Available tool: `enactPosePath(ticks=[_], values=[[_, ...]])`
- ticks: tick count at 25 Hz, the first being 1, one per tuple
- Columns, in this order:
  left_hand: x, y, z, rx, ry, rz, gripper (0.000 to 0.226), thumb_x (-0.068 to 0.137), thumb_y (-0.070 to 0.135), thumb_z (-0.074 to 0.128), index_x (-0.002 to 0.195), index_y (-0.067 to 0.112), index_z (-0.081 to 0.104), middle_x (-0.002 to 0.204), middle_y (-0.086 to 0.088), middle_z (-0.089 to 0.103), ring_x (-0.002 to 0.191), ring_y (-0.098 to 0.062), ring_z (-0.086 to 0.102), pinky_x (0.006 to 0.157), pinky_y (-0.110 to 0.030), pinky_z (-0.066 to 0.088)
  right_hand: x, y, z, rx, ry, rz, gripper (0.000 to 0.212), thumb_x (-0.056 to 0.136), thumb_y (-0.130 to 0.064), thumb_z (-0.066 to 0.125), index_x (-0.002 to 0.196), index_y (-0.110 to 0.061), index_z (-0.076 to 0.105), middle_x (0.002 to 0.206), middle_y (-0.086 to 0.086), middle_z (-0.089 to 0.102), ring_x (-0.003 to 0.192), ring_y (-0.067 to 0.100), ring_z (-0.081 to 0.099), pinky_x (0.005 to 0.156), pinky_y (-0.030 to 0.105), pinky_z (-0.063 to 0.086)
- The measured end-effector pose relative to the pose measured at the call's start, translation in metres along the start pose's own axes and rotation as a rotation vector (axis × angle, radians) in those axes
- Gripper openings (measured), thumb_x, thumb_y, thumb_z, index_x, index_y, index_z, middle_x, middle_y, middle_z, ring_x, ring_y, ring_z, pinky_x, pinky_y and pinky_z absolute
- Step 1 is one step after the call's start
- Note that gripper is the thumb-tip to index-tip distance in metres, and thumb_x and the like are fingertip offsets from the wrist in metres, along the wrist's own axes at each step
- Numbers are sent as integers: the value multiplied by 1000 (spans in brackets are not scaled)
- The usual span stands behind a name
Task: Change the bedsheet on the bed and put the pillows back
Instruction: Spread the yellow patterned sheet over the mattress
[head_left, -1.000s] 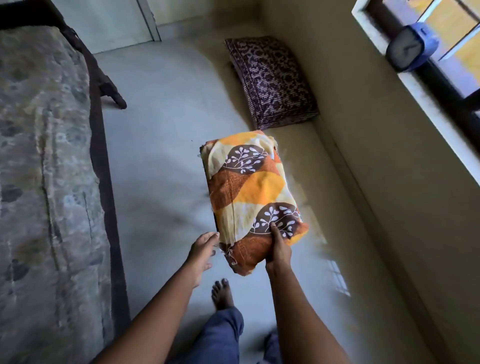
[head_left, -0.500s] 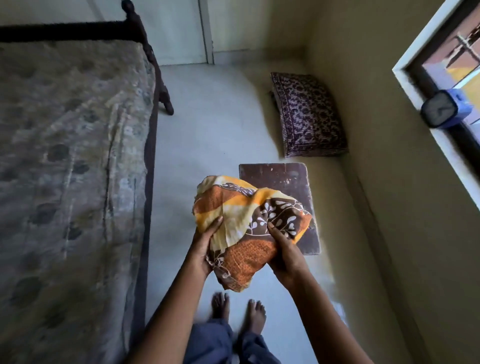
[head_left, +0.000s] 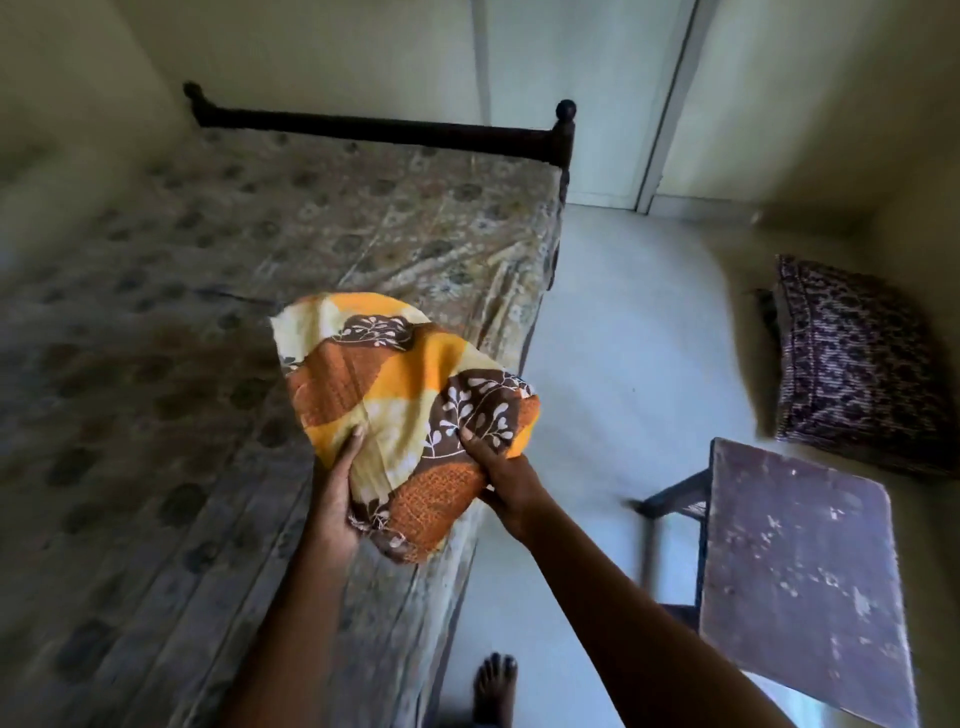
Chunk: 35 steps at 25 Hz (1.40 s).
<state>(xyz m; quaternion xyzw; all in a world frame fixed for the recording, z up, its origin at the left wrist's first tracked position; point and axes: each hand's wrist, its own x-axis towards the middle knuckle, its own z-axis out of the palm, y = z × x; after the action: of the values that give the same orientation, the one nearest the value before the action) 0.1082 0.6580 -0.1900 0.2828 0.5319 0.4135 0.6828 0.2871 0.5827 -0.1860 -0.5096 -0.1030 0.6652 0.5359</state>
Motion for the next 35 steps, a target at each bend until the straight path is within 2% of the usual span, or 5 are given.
enactPosePath(ticks=[5, 9, 17, 21, 35], values=[[38, -78, -67, 216, 279, -381, 31, 94, 22, 50, 124, 14, 50, 113, -12, 58, 68, -21, 62, 50, -25, 48, 60, 67, 6, -229, 222, 213, 45, 90, 2, 50, 133, -4, 41, 86, 10, 55, 65, 14, 47, 60, 25, 39], [5, -126, -31, 635, 504, -81, 41, 84, 17, 59, 119, -4, 56, 119, -29, 56, 107, -37, 56, 83, -39, 47, 25, 88, -46, -180, 287, 149, 36, 92, -3, 54, 127, -9, 50, 93, 4, 56, 76, 11, 55, 69, 24, 46], [-68, -283, 151, 762, -417, -440, 47, 95, 22, 51, 138, 11, 37, 140, -9, 45, 127, -21, 46, 94, -22, 36, -93, 83, -328, -472, 1080, 146, 39, 90, -26, 59, 126, -11, 56, 119, 15, 62, 97, 24, 58, 86, 37, 47], [-65, -368, 211, 840, -415, -471, 62, 93, 36, 51, 146, 21, 22, 147, -6, 37, 131, -23, 40, 104, -32, 32, -123, 93, -445, -685, 1290, 224, 68, 81, -44, 66, 134, -8, 43, 133, 18, 50, 123, 34, 45, 103, 41, 35], [-206, -512, 306, 658, -474, -562, 75, 57, 53, 73, 126, 50, 42, 133, 20, 50, 127, -11, 44, 109, -48, 32, -274, 163, -608, -219, 1245, 135, 44, 75, -56, 67, 78, -12, 61, 73, 1, 62, 70, 19, 56, 59, 30, 39]])
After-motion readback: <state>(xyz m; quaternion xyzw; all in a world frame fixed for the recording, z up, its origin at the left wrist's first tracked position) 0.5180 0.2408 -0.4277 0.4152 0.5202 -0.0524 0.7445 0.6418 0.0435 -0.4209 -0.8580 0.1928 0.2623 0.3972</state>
